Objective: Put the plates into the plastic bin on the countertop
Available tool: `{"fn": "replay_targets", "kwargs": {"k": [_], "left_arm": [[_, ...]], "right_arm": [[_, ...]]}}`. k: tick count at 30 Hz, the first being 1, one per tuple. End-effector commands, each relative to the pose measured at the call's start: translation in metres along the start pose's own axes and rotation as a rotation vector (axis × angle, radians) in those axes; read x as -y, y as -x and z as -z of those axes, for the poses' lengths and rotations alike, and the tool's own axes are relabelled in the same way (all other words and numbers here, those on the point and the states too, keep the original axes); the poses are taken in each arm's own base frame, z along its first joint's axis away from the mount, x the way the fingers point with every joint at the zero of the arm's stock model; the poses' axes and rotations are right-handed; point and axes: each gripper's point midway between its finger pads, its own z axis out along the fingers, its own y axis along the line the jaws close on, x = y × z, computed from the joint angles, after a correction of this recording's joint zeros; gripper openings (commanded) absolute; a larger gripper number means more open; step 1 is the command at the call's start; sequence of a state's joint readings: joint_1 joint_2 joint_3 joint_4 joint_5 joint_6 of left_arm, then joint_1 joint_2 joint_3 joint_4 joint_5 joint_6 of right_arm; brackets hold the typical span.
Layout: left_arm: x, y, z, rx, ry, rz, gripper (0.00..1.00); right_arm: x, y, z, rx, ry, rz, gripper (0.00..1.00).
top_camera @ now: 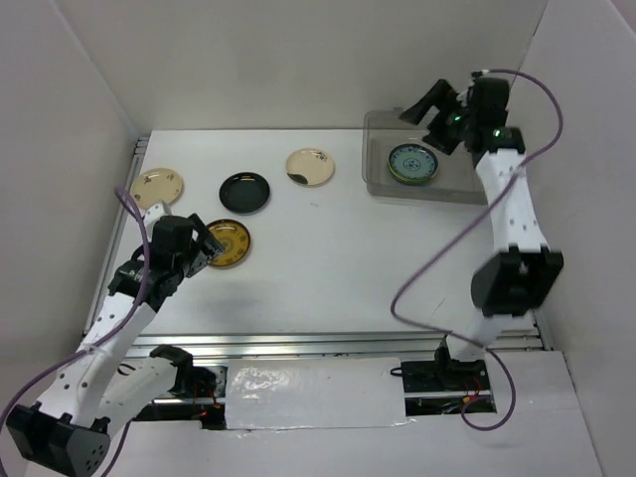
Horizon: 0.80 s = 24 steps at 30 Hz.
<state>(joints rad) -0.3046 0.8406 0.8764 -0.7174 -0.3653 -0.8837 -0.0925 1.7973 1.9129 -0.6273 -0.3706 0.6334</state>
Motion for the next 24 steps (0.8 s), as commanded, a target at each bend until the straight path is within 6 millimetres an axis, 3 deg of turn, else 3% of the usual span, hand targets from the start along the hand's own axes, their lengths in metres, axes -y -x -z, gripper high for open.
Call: {"fn": "replay_targets", "kwargs": {"k": [1,2,3,4,5,6,8,9,11,12,16,24], "left_arm": [[0.003,-0.004,-0.031,0.004,0.000,0.290,0.99],[-0.010,-0.004,-0.044,0.040,0.038,0.334,0.99],[-0.013,-0.001,-0.050,0.071,0.038,0.379,0.99],[-0.017,0.001,-0.056,0.096,0.037,0.399,0.99],[-0.021,0.007,-0.068,0.145,0.015,0.437,0.99],[-0.021,0.013,-0.079,0.180,-0.037,0.469,0.99],[-0.019,0.012,-0.091,0.173,-0.093,0.486,0.99],[-0.014,0.005,-0.100,0.140,-0.138,0.484,0.99],[-0.015,0.002,-0.115,0.131,-0.173,0.506,0.99],[-0.027,-0.006,-0.129,0.097,-0.132,0.521,0.99],[-0.051,-0.020,-0.151,0.034,-0.009,0.550,0.95],[-0.064,-0.032,-0.166,-0.016,0.077,0.520,0.71]], "right_arm": [[-0.080,-0.097,0.062,-0.056,0.284,0.214,1.00],[-0.089,-0.122,0.073,-0.083,0.353,0.242,1.00],[-0.116,-0.155,0.109,-0.122,0.508,0.278,1.00],[-0.103,-0.189,0.103,-0.169,0.565,0.271,1.00],[-0.107,-0.207,0.115,-0.203,0.634,0.267,1.00],[-0.111,-0.239,0.137,-0.279,0.756,0.250,1.00],[-0.114,-0.264,0.159,-0.333,0.849,0.202,1.00],[-0.111,-0.290,0.173,-0.376,0.903,0.204,1.00],[-0.118,-0.305,0.187,-0.391,0.978,0.212,1.00],[-0.119,-0.320,0.196,-0.436,0.997,0.223,1.00],[-0.120,-0.338,0.207,-0.458,0.985,0.254,1.00],[-0.126,-0.333,0.226,-0.403,0.989,0.276,1.00]]}}
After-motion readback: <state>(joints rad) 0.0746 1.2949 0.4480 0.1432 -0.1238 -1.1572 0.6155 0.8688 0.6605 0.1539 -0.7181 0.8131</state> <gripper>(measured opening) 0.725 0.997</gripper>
